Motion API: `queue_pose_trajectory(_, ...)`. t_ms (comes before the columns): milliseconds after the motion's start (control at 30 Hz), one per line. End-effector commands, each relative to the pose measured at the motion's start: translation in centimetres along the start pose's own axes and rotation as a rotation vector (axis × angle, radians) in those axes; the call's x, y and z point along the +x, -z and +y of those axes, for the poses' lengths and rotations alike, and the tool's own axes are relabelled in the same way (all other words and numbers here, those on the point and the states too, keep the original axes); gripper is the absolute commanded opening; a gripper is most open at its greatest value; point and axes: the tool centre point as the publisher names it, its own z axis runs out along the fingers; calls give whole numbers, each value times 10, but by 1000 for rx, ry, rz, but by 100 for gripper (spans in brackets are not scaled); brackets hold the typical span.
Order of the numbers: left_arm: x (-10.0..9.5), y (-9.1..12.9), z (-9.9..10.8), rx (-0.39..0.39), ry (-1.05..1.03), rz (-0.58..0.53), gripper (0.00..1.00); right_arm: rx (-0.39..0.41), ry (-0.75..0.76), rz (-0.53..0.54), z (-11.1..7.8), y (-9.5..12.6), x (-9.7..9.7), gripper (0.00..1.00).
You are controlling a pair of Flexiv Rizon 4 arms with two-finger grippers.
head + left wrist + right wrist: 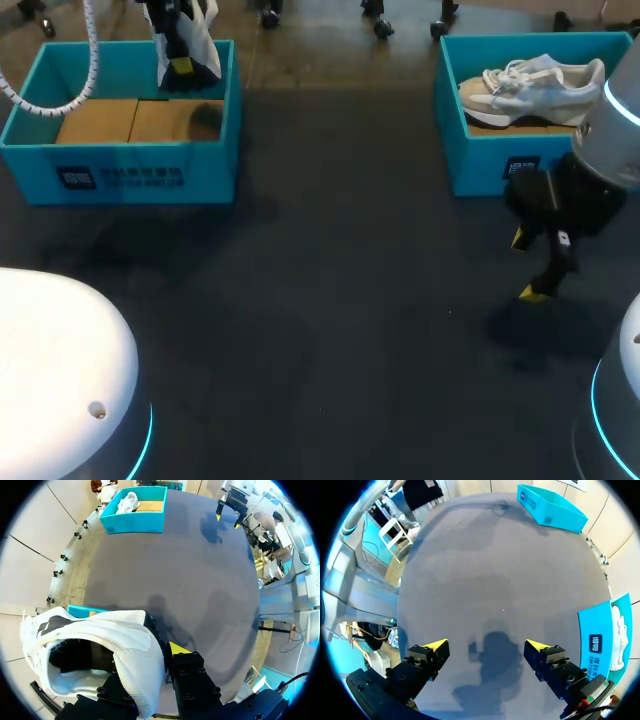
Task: Take the shoe out of the shoebox, open the shoe tongue, remove and reinsert the insole, then place the shoe into the shoebox
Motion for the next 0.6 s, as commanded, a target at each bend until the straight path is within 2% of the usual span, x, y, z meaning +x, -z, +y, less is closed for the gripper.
queue_pose_trajectory(33, 0, 1, -2, -5, -1, -1, 0, 1, 1, 0, 0, -1, 0, 100)
queue_pose_trajectory(200, 0, 1, -2, -5, -1, -1, 0, 1, 1, 0, 0, -1, 0, 100)
queue_pose_trajectory(233, -1, 1, -2, 39, -21, 35, 0, 1, 1, 0, 0, -1, 0, 100)
queue_pose_trajectory(300, -10, 4, 5, 22, -69, -15, 0, 1, 1, 0, 0, -1, 0, 100)
queue_pose_trajectory(400, -33, 5, 24, 1, -123, -50, 0, 1, 1, 0, 0, -1, 0, 100)
queue_pose_trajectory(600, -88, -3, 63, -12, -88, -54, 0, 1, 1, 0, 0, -1, 0, 100)
